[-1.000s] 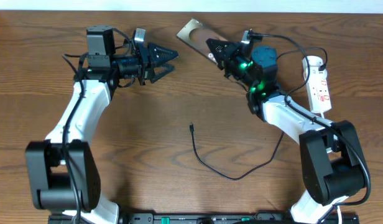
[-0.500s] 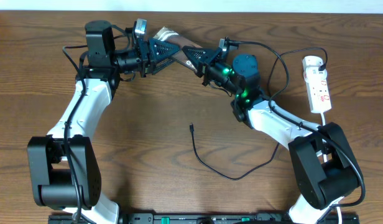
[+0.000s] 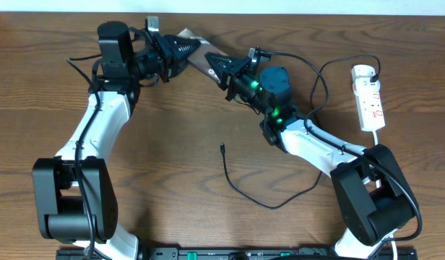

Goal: Plug charger to phone and switch on socket
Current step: 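Regrasp the phone's edge with the left gripper from the right gripper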

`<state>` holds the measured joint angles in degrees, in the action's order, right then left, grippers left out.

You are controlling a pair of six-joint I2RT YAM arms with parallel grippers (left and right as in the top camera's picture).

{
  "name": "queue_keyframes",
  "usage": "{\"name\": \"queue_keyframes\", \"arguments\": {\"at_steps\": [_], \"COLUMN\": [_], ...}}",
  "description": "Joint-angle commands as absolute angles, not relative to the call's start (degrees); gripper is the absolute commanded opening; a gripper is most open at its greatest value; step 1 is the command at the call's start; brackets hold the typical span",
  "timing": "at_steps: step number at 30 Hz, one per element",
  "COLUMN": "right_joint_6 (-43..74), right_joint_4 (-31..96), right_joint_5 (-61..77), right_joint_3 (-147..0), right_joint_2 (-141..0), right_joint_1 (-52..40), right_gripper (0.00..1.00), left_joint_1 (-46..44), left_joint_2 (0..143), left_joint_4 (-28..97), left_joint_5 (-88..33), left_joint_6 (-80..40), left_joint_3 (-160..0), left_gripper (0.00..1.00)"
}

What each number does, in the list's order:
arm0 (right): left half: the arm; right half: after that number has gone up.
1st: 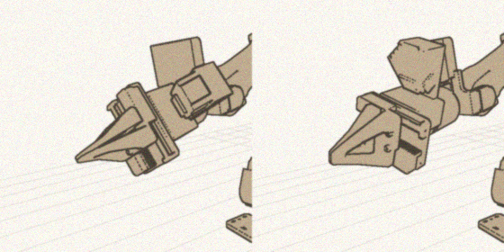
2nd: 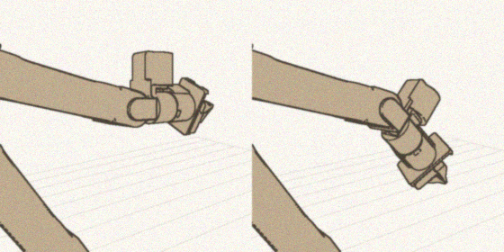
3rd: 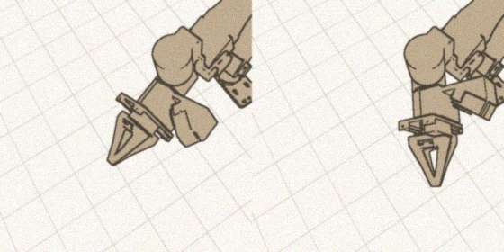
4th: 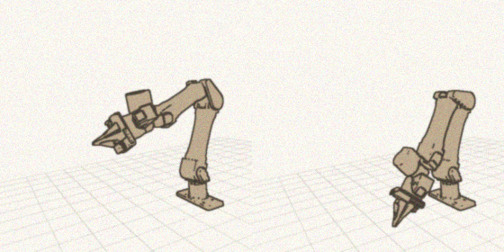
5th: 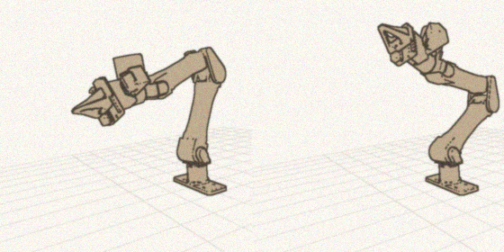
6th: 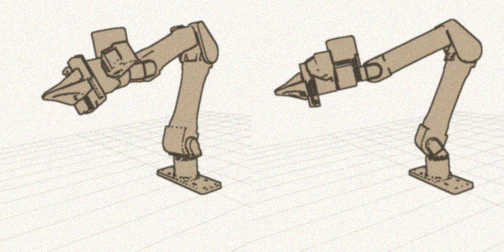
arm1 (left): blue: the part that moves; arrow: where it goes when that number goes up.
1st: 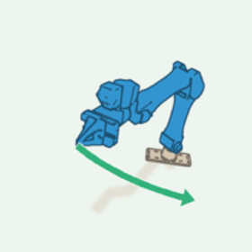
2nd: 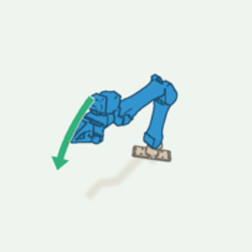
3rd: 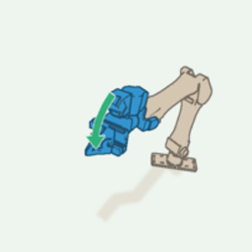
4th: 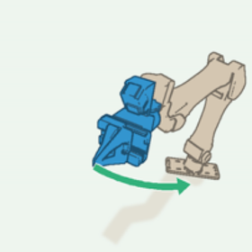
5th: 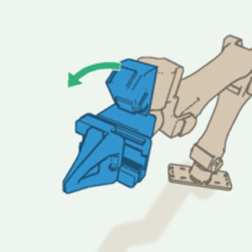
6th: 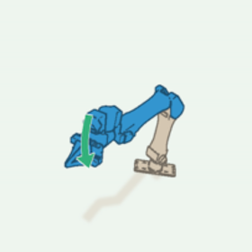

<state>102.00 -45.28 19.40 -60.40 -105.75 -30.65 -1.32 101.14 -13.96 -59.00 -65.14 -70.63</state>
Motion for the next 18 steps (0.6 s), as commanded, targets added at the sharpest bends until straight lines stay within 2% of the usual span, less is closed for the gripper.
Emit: {"name": "queue_keyframes", "arguments": {"at_steps": [1, 5, 8, 9, 10, 16, 18], "right_joint_6": [102.0, 102.0, 102.0, 102.0, 102.0, 99.7, 98.4], "right_joint_4": [-44.8, -44.8, -44.8, -44.8, -44.8, -44.8, -44.8], "right_joint_5": [24.1, 24.1, 24.1, 24.1, 24.1, 23.7, 23.6], "right_joint_3": [-61.1, -61.1, -61.1, -61.1, -61.1, -61.1, -61.1], "right_joint_2": [-104.2, -104.2, -104.2, -104.2, -104.2, -104.2, -104.2], "right_joint_1": [-32.7, -33.0, -33.3, -33.5, -33.6, -33.7, -33.5], "right_gripper": [0.02, 0.01, 0.01, 0.02, 0.02, 0.02, 0.08], "left_joint_1": [-1.1, -1.1, -1.1, -1.1, -1.1, -1.1, -1.0], "left_joint_2": [100.9, 100.9, 100.9, 100.9, 100.9, 100.9, 100.9], "left_joint_4": [-18.5, -18.5, -18.6, -18.5, -18.5, -18.5, -18.5], "left_joint_5": [-53.3, -53.3, -52.9, -52.8, -52.8, -52.8, -52.9], "left_joint_6": [-68.3, -68.2, -68.2, -68.2, -68.2, -68.2, -68.2], "left_joint_3": [-71.5, -71.5, -71.5, -71.5, -71.5, -71.5, -71.5], "left_gripper": [0.29, 0.28, 0.19, 0.1, 0.08, 0.07, 0.07]}}
